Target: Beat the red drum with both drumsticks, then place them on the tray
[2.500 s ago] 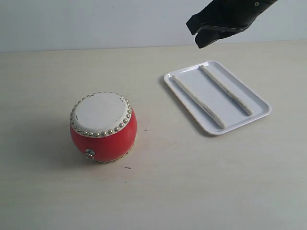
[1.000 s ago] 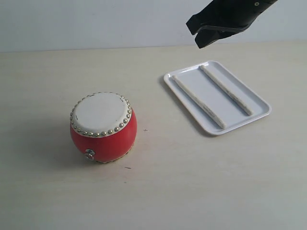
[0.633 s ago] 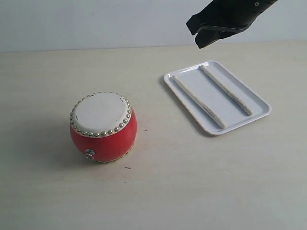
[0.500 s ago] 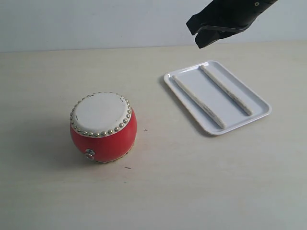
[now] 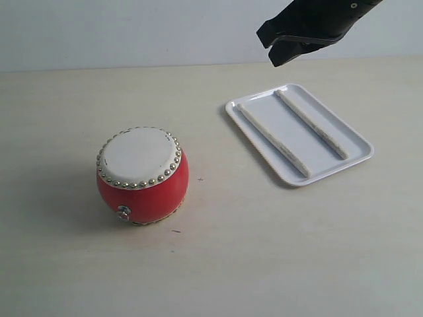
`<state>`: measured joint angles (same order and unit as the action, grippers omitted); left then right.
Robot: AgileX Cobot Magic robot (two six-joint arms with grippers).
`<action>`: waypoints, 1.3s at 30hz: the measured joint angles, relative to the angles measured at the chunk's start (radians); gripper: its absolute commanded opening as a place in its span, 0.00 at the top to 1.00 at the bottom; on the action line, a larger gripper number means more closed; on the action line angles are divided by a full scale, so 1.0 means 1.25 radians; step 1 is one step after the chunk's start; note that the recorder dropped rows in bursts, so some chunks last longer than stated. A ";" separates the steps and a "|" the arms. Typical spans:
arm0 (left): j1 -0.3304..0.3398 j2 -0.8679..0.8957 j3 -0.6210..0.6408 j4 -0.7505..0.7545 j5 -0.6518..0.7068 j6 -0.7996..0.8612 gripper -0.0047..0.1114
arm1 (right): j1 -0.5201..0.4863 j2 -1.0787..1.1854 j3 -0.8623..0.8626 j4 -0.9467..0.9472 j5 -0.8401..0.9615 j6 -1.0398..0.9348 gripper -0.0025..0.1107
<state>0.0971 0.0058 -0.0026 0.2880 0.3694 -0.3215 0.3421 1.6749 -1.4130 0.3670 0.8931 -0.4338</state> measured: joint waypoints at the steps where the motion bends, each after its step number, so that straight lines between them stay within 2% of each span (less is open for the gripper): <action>1: 0.000 0.000 0.000 0.000 0.000 0.000 0.96 | 0.000 0.000 0.000 0.000 0.000 0.000 0.98; 16: 0.000 0.000 0.000 0.000 0.000 0.000 0.96 | 0.000 0.000 0.000 -0.005 -0.009 0.000 0.98; 23: 0.000 0.000 0.000 0.000 0.001 0.000 0.96 | 0.000 -0.013 0.006 -0.120 -0.061 0.000 0.98; 31: 0.000 0.000 0.000 0.000 0.002 0.000 0.96 | 0.000 -0.159 0.162 -0.294 -0.178 0.160 0.98; 39: 0.000 0.000 0.000 0.000 0.003 0.000 0.96 | -0.013 -0.448 0.387 -0.354 -0.309 0.235 0.98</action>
<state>0.0971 0.0058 -0.0026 0.2880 0.3734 -0.3215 0.3262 1.1149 -0.9291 -0.0757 0.5067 -0.1398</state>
